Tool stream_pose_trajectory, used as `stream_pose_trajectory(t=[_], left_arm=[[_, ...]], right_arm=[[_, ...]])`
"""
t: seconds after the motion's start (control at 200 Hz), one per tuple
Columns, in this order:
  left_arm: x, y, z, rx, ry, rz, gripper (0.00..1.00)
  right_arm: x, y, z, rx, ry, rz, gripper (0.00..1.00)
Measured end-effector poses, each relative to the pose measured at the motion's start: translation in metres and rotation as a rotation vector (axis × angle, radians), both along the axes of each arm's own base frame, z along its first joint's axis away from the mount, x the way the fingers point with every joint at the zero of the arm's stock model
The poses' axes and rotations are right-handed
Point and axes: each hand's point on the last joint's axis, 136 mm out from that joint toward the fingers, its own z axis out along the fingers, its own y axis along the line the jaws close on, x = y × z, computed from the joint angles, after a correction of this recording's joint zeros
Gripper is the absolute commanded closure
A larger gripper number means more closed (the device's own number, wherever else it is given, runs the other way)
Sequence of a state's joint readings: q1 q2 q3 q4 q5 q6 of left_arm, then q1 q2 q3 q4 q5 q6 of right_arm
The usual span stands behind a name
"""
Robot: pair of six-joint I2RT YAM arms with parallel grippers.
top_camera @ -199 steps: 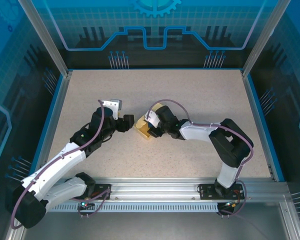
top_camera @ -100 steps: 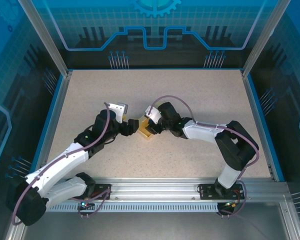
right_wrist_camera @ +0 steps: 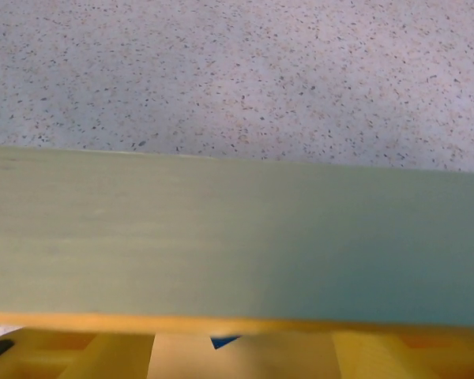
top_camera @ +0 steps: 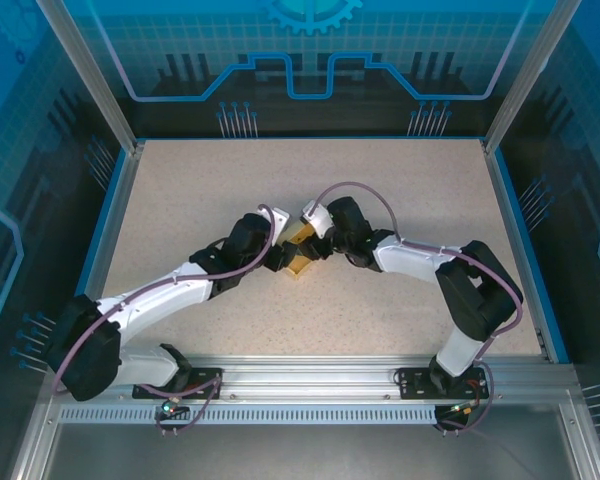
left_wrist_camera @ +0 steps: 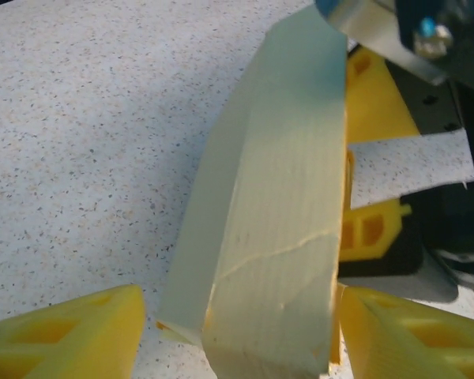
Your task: Fold the paper box
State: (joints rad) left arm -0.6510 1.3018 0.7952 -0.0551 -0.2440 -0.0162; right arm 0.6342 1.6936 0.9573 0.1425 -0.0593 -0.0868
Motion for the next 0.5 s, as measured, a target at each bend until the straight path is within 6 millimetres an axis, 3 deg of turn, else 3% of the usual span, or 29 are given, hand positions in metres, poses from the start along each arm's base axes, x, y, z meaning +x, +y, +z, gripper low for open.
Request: stream_pose_trajectory(t=[0.24, 0.5], left_arm=[[0.012, 0.005, 0.003, 0.000, -0.003, 0.022, 0.73], [0.024, 0.012, 0.014, -0.089, 0.024, 0.017, 0.86]], right_arm=[[-0.007, -0.010, -0.010, -0.028, -0.006, 0.011, 0.40], [-0.004, -0.006, -0.008, -0.084, -0.070, 0.085, 0.40]])
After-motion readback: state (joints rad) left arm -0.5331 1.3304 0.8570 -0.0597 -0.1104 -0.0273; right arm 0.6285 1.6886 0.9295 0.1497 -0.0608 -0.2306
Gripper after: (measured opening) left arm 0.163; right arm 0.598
